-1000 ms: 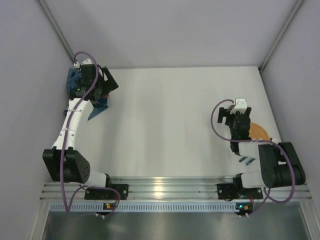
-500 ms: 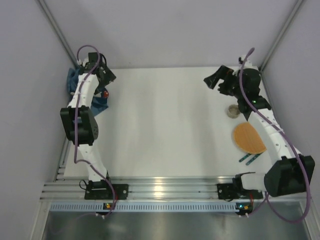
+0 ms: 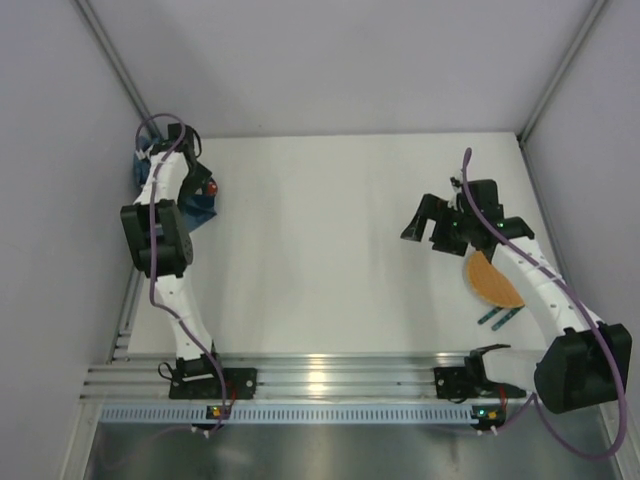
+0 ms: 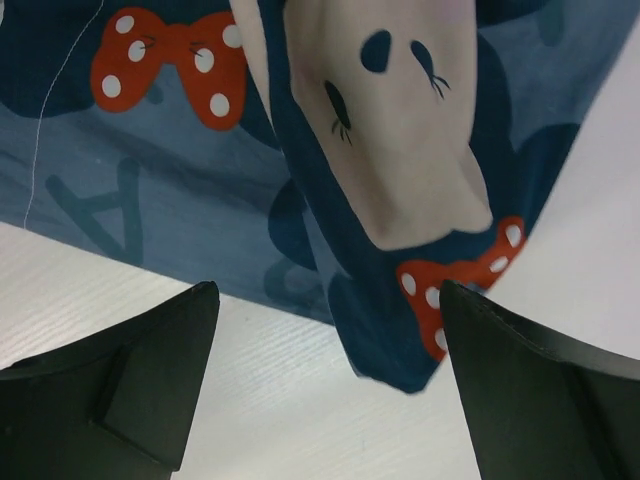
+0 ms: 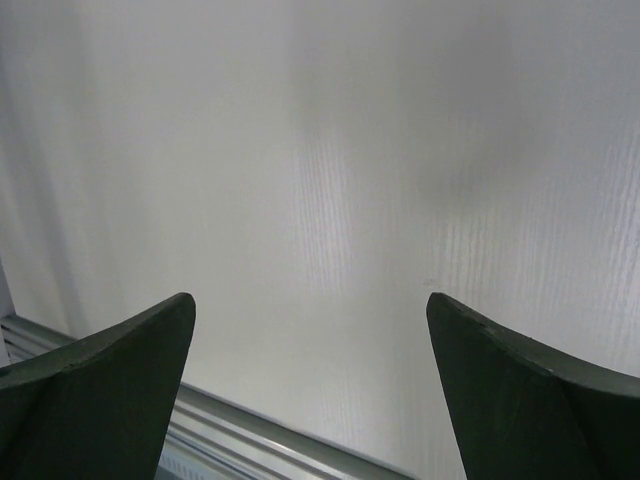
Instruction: Set the dinner table for one person
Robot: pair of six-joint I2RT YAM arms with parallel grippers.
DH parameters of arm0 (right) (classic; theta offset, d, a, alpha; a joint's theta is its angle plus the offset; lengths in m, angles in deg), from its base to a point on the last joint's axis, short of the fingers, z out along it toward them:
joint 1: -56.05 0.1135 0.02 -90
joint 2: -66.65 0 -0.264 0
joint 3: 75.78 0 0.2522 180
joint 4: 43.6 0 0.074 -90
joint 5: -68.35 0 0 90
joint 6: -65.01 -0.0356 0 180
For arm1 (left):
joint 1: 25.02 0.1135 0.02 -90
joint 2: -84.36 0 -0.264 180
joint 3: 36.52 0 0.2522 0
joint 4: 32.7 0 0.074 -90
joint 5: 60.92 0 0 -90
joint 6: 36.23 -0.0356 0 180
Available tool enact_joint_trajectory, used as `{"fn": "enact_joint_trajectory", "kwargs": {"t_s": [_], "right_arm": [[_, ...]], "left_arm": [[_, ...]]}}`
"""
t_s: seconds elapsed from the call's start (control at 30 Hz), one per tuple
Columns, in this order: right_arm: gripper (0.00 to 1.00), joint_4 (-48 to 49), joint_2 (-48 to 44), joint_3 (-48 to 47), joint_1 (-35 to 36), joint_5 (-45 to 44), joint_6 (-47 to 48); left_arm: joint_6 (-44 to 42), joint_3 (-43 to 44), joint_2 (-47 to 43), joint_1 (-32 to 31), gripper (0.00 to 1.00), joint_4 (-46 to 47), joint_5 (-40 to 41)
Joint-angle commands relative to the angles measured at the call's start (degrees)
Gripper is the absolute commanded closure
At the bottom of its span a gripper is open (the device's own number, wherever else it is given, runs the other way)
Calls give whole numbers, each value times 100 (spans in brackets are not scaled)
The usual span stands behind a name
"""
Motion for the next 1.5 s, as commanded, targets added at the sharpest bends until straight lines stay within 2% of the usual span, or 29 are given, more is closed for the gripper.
{"fn": "enact_joint_trajectory", "kwargs": {"t_s": [0.0,0.23,0.3,0.33,0.37,0.4,0.43,0.57,0.7,0.83,0.9,1.0,1.1,1.17,1.2,1.23,1.27,1.3,1.47], "right_arm": [[0,-223,-131,114,12,89,128],[0,-329,-421,456,3,10,172],[0,-329,-492,632,3,9,146],[0,-320,-501,685,3,1,129],[0,-320,-536,729,3,1,111],[0,-311,-545,808,3,1,111],[0,-302,-588,835,3,1,102],[0,-285,-659,827,3,-78,102],[0,-241,-545,608,3,-114,155],[0,-241,-273,300,3,-26,242],[0,-232,-115,124,3,36,269],[0,-197,96,-78,3,124,313],[0,-162,307,-236,12,290,357],[0,-144,474,-316,12,404,357],[0,-144,527,-386,12,440,366],[0,-127,588,-413,3,449,366],[1,-109,702,-439,12,484,366],[0,-92,764,-491,3,502,366],[0,416,1273,-562,12,729,252]], "left_arm": [[95,142,165,211,4,315,-125],[-248,520,789,317,16,711,-854],[-239,477,860,317,31,807,-995],[-266,451,877,317,44,842,-1100],[-283,424,904,326,70,929,-1327],[-318,424,947,300,87,939,-1442],[-388,424,957,274,99,948,-1487],[-1125,459,957,-51,100,1202,-2066],[-2057,302,729,-736,100,1176,-2261],[-2830,-750,158,-1799,100,1492,-2629],[-3051,-1112,-192,-2395,100,1510,-2525],[-3061,-1929,-719,-2889,100,1738,-2586],[-2990,-2729,-1378,-3153,100,2054,-2989],[-3026,-3073,-1888,-3312,100,2055,-2816],[-3026,-3135,-2022,-3417,100,2020,-2771],[-2982,-3179,-2153,-3453,87,1907,-2684],[-2929,-3188,-2277,-3479,65,1819,-2596],[-2912,-3223,-2521,-3497,2,1731,-2586],[-2525,-3355,-3383,-3515,1,1555,-2341]]}}
